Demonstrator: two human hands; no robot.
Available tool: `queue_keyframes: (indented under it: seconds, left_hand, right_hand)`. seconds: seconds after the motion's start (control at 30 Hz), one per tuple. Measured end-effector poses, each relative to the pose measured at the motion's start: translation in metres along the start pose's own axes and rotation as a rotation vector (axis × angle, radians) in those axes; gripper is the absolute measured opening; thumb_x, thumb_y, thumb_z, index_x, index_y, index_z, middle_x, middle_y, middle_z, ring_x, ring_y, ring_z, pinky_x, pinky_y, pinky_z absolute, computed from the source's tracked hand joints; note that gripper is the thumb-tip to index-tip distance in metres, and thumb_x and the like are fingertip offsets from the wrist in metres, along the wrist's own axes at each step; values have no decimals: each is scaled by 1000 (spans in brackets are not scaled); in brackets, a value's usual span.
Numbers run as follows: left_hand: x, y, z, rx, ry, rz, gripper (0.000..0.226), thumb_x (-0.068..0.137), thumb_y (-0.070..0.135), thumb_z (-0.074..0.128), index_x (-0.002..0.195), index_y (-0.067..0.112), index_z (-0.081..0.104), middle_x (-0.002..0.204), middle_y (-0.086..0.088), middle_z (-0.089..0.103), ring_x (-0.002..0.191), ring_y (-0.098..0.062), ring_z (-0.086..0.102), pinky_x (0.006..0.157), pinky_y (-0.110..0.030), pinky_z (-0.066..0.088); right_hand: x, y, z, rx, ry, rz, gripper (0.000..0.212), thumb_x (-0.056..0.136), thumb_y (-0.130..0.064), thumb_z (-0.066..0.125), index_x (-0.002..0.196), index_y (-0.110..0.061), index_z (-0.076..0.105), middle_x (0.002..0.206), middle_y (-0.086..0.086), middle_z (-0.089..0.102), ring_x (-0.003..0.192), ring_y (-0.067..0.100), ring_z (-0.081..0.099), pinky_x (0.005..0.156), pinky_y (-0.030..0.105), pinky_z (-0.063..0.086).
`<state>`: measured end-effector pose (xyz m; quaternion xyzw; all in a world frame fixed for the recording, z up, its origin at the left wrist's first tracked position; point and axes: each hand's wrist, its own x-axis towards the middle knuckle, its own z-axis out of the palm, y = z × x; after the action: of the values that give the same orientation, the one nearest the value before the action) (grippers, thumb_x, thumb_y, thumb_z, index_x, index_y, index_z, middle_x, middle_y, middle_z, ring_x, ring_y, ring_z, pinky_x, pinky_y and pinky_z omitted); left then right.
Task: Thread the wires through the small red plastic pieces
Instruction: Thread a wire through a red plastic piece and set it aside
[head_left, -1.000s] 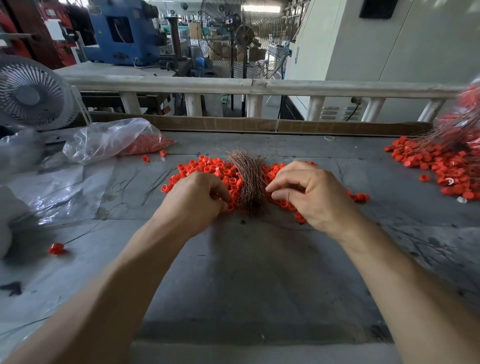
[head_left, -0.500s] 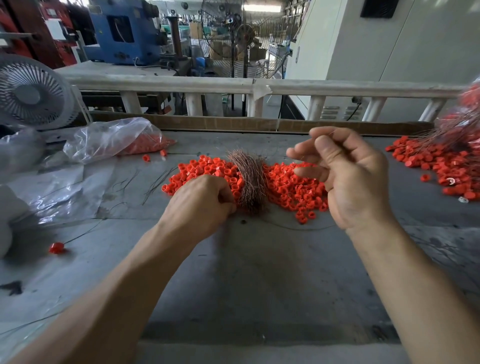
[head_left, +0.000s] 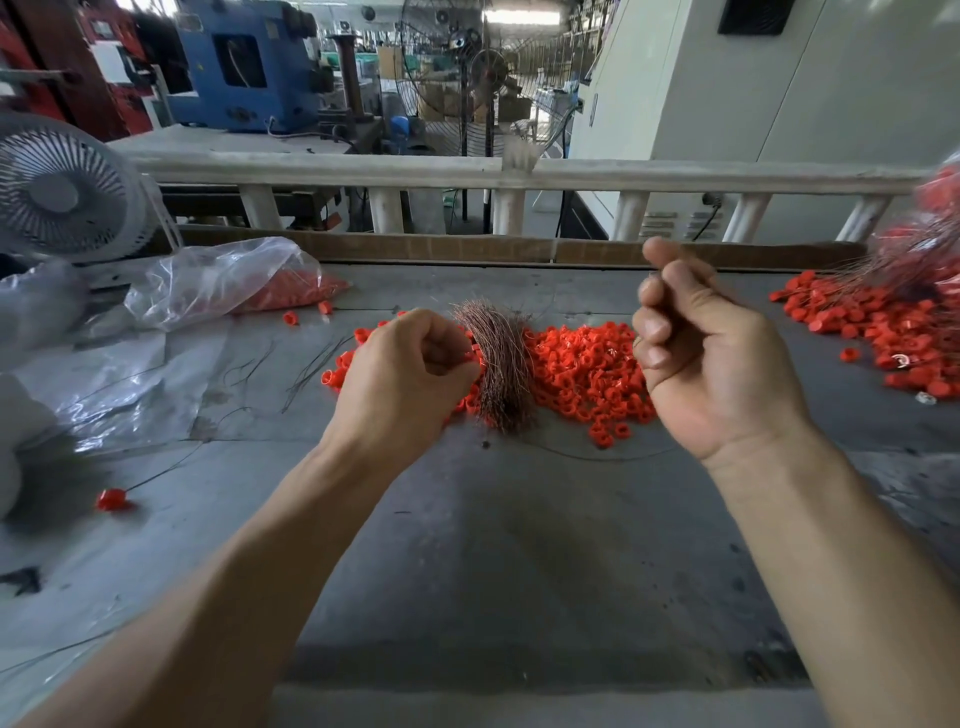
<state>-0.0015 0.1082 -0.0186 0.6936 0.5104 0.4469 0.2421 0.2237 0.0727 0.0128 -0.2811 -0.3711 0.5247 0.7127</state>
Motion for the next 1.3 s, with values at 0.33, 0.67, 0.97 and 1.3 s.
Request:
queue_keyframes:
  seconds: [0.33, 0.67, 0.97, 1.3]
  left_hand:
    - [-2, 2, 4, -449, -139, 21, 30, 85, -2, 76, 99, 25, 78, 86, 2, 70, 77, -16, 65, 75, -35, 57]
    - [-5, 11, 5, -697, -195, -5, 27, 84, -9, 72, 101, 13, 72, 87, 0, 73, 83, -16, 70, 80, -28, 59]
    - [-5, 11, 5, -742, -260, 26, 29, 85, -1, 71, 99, 23, 79, 85, -5, 70, 81, -18, 69, 79, -27, 58]
    - [-8, 13, 5, -825, -392, -64, 32, 81, 9, 73, 112, 15, 77, 97, -18, 73, 89, -21, 73, 79, -25, 58]
  right_hand:
    - [-13, 27, 13, -387, -86, 186, 1, 91, -13, 69, 91, -14, 68, 76, 9, 72, 49, 12, 57, 35, 19, 35]
    - [-18, 35, 14, -631, -141, 30, 7, 93, -19, 73, 87, -19, 76, 70, 4, 69, 51, 10, 53, 39, 20, 36]
    - [-19, 35, 13, -698, -124, -46, 5, 92, -23, 74, 88, -22, 76, 66, 0, 67, 51, 8, 51, 39, 20, 36]
    - [-20, 39, 16, -724, -150, -111, 7, 91, -24, 73, 85, -23, 75, 65, -1, 66, 53, 9, 53, 45, 17, 39]
